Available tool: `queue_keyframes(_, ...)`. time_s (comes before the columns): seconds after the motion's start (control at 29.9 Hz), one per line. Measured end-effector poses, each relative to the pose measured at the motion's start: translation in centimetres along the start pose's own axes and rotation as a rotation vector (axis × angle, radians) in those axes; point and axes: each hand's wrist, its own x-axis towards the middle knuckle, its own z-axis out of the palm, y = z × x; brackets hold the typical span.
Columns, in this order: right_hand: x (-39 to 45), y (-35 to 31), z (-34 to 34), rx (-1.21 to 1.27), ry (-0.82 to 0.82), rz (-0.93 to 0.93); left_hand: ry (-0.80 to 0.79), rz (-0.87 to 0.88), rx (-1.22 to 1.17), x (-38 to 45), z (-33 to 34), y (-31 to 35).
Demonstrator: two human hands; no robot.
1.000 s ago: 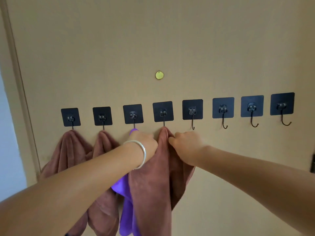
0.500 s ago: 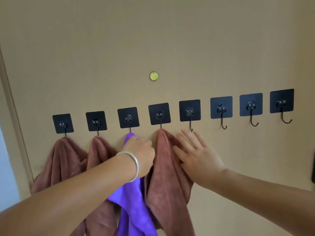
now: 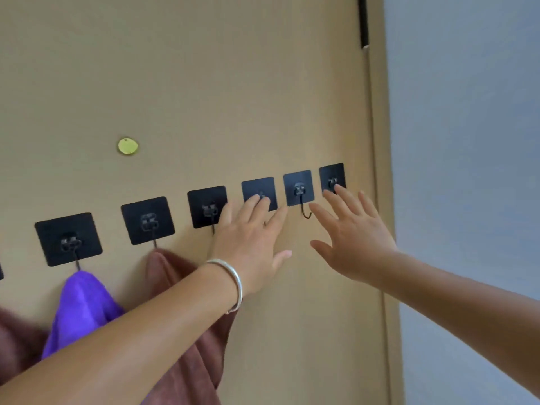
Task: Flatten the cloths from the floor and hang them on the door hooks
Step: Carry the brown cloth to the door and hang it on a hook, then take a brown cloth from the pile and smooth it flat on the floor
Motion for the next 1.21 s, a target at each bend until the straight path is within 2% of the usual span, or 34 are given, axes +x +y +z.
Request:
queue_keyframes(0.3,-8.0,6.1,-5.5,-0.294,-0.153,0.311,0.128,0.314,-0.359,5.2,-0.2,8.6)
queue_keyframes(0.64,-23.7,5.9,-17.2,-0.593,-0.281,0.674,0.176,0.597,-0.662,1.5,-5.1,20.0)
queue_keyframes(0.8,-31.4,4.8,-24.8,-0.734,-0.345,0.833,0.191,0.773,-0.776,-2.8,-11.4,27.1)
queue_keyframes(1.21,-50.0,1.7,-44.6,-0.976,-0.376,1.227,0.388,1.152,-1.029,-15.2,-33.3,41.5)
